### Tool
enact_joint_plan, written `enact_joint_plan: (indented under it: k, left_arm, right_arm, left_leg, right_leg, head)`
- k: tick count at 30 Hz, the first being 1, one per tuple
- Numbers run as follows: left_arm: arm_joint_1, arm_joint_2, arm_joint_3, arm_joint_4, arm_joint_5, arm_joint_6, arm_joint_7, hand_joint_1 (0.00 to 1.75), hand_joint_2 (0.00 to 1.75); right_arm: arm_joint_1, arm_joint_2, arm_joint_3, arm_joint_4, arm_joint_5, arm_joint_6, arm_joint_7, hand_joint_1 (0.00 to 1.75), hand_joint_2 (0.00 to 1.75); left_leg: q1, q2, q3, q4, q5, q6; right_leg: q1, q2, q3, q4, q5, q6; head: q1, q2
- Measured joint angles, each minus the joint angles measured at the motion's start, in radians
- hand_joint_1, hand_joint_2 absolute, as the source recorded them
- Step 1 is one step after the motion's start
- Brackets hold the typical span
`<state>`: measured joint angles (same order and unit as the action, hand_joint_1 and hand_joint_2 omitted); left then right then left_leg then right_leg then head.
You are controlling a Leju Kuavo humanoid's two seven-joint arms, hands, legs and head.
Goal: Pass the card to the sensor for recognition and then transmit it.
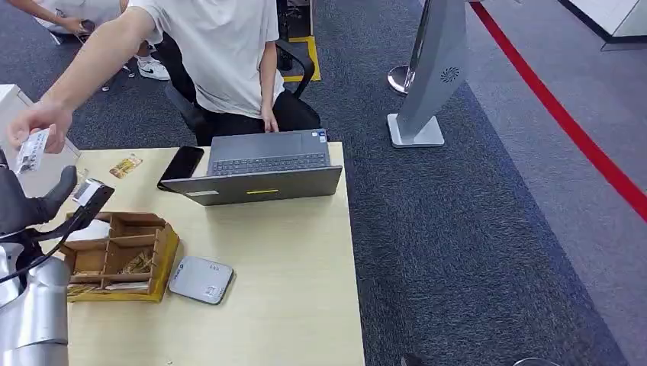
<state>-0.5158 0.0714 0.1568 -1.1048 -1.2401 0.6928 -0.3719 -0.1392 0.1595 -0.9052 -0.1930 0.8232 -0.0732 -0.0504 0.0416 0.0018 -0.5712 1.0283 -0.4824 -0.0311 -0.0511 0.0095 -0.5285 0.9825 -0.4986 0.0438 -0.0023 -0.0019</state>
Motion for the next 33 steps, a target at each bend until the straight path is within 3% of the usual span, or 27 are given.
enact_joint_plan:
  k: [12,33]
  left_arm:
    - [-0.001,-0.042,0.037,-0.001,-0.053,0.0,-0.008,0.0,1.75]
    - [-0.025,-0.072,0.061,0.008,-0.026,0.0,-0.006,0.0,1.75]
  right_arm:
    - [0.001,0.0,-0.001,0.0,0.009,-0.004,0.0,0.0,1.75]
    - [0.0,0.0,-0.018,0.0,0.01,-0.006,0.003,0.0,1.75]
  left_leg:
    - [0.0,0.0,0.0,0.0,0.0,0.0]
    - [0.0,0.0,0.0,0.0,0.0,0.0]
  right_leg:
    - [0.0,0.0,0.0,0.0,0.0,0.0]
    - [0.0,0.0,0.0,0.0,0.0,0.0]
  head:
    - [0.0,0.0]
    - [0.0,0.0]
